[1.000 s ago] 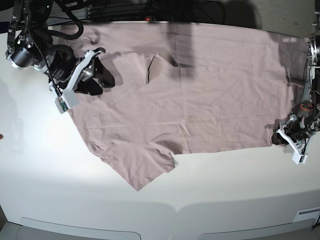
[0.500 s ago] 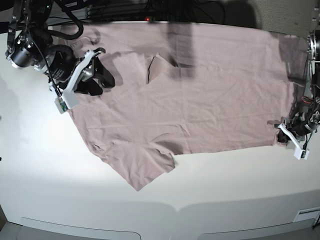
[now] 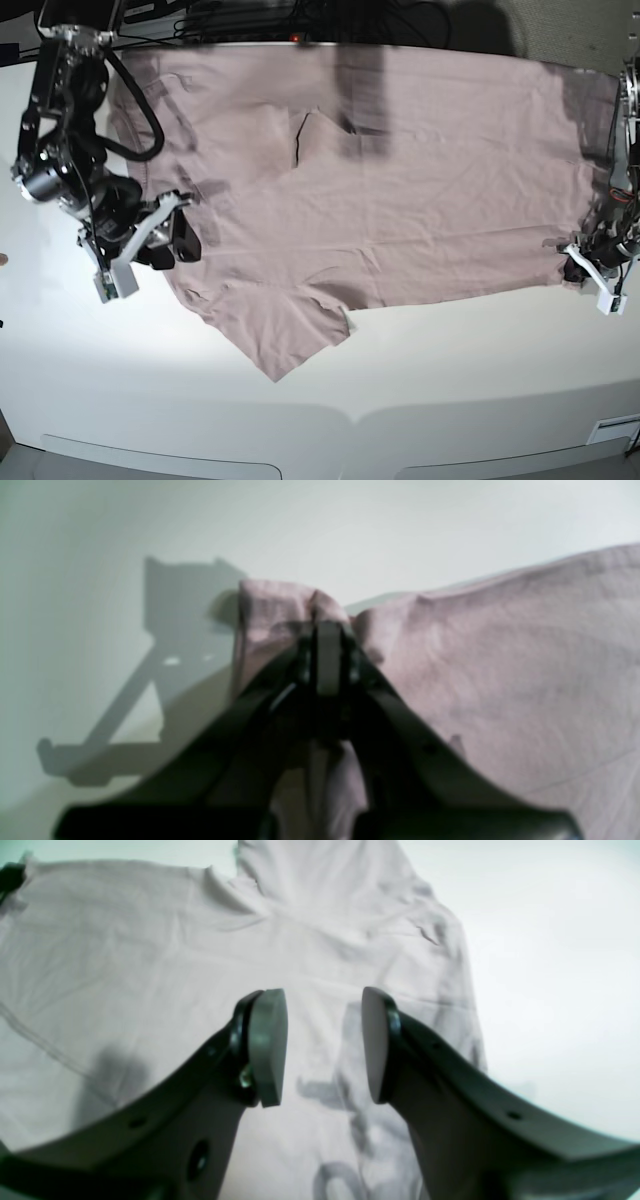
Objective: Fold the T-shirt properly
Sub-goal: 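Grasp the hem corners with both grippers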
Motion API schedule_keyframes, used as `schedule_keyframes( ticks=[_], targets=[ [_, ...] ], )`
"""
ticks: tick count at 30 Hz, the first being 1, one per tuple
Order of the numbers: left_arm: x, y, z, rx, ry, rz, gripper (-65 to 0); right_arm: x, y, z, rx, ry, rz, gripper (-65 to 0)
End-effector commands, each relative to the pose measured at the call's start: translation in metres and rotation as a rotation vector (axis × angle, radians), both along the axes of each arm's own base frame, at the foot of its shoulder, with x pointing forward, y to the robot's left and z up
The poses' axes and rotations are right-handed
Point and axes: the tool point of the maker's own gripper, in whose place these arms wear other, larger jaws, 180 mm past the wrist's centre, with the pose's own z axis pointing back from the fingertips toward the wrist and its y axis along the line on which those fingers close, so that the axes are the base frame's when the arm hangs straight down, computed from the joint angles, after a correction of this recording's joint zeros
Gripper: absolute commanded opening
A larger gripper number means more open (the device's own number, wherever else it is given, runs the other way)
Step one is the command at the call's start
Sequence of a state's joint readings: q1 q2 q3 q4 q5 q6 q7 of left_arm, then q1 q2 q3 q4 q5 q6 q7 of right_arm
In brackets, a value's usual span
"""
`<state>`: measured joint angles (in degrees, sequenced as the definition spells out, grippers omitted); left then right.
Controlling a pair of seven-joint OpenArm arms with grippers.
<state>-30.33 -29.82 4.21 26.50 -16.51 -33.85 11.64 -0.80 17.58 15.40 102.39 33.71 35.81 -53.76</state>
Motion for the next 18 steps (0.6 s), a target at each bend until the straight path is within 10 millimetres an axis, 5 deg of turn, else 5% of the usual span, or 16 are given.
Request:
schedule_keyframes(
  ticks=[1,15,18],
  targets=[
    [0.015,0.010,0.022,0.002,-0.069,0.014,-65.0,0.015,-0.004,0.014,0.014,-0.053,-0.008,-39.5],
    [0.031,-0.010,0.032,-0.076,-0.116,0.028,-65.0,0.090,-0.049,-0.023,-0.015,0.076,-0.158,-39.3],
    [0.031,-0.009,0.032,-0.075,-0.115,0.028,-65.0,0.097,-0.054,-0.033,-0.007,0.094,-0.179,-29.3]
  ],
)
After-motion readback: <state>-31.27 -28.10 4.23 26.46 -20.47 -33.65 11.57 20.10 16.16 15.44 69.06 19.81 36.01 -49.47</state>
